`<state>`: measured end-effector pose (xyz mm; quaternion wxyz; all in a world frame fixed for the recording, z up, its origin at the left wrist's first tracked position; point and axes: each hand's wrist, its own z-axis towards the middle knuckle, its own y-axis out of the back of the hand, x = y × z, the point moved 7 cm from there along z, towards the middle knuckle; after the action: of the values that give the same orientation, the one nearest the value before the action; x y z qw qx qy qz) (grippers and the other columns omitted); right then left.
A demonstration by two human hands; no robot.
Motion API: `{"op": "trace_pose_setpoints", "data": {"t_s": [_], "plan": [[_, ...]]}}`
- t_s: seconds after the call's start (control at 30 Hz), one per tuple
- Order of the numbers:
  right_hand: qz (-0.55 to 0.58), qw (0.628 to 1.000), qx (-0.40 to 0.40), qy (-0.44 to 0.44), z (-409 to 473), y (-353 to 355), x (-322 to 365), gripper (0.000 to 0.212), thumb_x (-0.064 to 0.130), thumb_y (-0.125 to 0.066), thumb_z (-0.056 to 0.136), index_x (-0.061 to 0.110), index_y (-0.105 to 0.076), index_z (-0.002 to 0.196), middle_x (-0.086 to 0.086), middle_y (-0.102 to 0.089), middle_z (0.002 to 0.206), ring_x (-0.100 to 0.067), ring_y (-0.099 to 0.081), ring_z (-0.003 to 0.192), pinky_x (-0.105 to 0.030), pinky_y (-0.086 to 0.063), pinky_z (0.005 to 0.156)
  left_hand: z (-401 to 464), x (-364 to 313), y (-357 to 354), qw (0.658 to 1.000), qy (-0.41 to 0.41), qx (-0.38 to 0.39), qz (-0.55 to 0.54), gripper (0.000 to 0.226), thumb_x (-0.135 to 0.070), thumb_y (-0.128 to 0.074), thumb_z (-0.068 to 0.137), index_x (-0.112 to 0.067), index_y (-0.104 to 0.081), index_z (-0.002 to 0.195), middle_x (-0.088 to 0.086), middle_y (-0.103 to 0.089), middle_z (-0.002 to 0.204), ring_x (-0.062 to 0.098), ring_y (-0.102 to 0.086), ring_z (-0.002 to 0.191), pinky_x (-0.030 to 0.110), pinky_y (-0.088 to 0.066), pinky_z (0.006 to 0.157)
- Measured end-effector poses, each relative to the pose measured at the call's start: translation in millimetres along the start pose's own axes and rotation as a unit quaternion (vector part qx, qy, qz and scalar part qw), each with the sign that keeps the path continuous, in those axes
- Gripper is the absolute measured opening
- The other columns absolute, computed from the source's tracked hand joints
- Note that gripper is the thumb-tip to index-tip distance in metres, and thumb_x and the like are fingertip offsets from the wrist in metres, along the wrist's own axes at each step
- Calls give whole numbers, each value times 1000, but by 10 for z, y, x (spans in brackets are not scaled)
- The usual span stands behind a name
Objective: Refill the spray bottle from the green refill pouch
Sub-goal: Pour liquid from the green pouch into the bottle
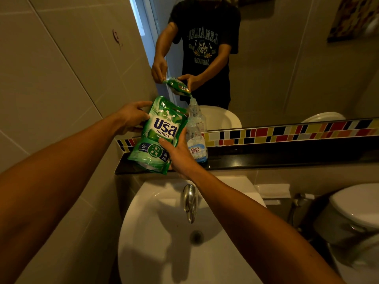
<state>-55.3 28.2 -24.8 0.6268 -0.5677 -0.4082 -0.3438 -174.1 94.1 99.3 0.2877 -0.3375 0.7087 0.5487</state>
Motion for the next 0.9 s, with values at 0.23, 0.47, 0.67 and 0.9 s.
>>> {"op": "trace_pose_setpoints", "data": {"t_s": [0.23,0.47,0.67,0.9], "plan": [[8,1000,-7,-3,-29,-32,31,97,13,-66,99,42,3,162,-9,-60,145,-31,-64,126,-65,-54,98,-25,-39,19,1000,0,-8,6,60,1,-48,97,-35,-47,144,6,-70,103,18,-67,90,35,-55,72],[13,1000,-12,8,-35,-50,61,96,13,-67,98,41,-1,162,-7,-63,140,-29,-66,124,-63,-55,98,-54,-88,24,1000,-2,-6,9,59,2,-47,97,-34,-47,144,5,-69,99,17,-66,86,34,-55,68],[28,1000,-7,7,-49,-84,98,93,11,-64,100,43,-2,161,-10,-61,143,-31,-66,124,-61,-56,96,-69,-129,51,1000,-4,-10,12,58,1,-48,98,-32,-46,145,5,-68,98,17,-65,86,34,-55,69],[35,999,-6,0,-32,-113,110,96,14,-66,98,45,-1,161,-11,-61,143,-34,-65,126,-66,-52,99,-61,-145,77,1000,-2,-9,18,57,1,-47,98,-33,-48,144,4,-68,99,17,-66,87,32,-54,66]]}}
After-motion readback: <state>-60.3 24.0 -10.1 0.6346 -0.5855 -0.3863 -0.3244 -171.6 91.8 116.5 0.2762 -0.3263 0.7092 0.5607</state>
